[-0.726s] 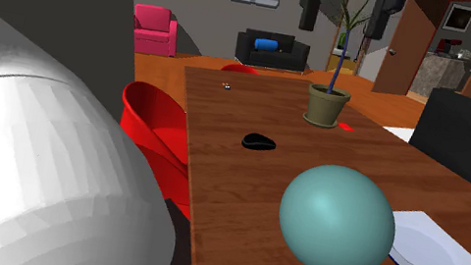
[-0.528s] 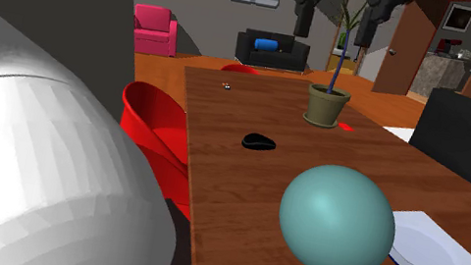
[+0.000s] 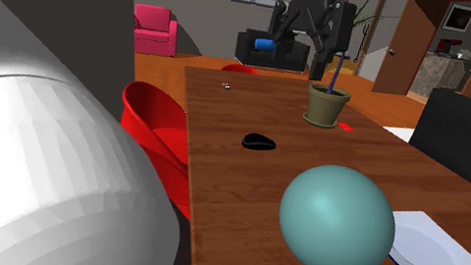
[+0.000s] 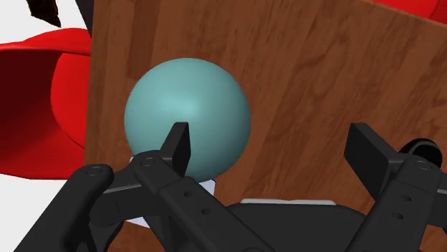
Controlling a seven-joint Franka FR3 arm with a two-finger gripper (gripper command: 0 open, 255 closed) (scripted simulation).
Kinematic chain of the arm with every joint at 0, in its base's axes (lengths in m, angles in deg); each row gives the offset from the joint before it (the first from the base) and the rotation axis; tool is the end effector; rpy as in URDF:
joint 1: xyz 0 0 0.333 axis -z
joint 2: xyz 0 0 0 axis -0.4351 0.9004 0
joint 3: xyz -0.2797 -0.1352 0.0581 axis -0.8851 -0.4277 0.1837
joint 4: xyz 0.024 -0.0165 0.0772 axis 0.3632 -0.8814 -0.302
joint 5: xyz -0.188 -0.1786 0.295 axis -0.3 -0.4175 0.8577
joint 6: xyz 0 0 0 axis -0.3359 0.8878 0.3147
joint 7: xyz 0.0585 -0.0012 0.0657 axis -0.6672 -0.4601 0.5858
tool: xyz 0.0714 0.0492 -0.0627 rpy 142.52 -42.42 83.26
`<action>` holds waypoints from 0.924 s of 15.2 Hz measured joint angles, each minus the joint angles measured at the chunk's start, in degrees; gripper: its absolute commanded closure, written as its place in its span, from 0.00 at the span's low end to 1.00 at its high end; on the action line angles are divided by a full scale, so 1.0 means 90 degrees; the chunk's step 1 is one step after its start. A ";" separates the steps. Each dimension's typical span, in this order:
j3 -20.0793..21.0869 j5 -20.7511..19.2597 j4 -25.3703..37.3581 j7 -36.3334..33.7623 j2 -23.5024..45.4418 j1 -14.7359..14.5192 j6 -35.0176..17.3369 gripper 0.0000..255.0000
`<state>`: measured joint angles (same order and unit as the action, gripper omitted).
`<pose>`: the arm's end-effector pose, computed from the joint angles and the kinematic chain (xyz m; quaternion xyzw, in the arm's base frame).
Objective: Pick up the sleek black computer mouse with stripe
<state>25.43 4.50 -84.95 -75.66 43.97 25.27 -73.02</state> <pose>0.3552 0.0604 0.5221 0.9930 -0.1142 -0.0237 0.0204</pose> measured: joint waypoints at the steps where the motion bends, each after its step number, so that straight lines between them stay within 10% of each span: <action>1: 0.0099 0.0049 -0.0011 -0.0144 0.0187 -0.0012 -0.0210 0.00; 14: 0.1262 0.0043 0.0616 -0.2152 0.2830 -0.0104 -0.2398 0.00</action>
<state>36.79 4.89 -79.40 -95.02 69.44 24.33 -94.61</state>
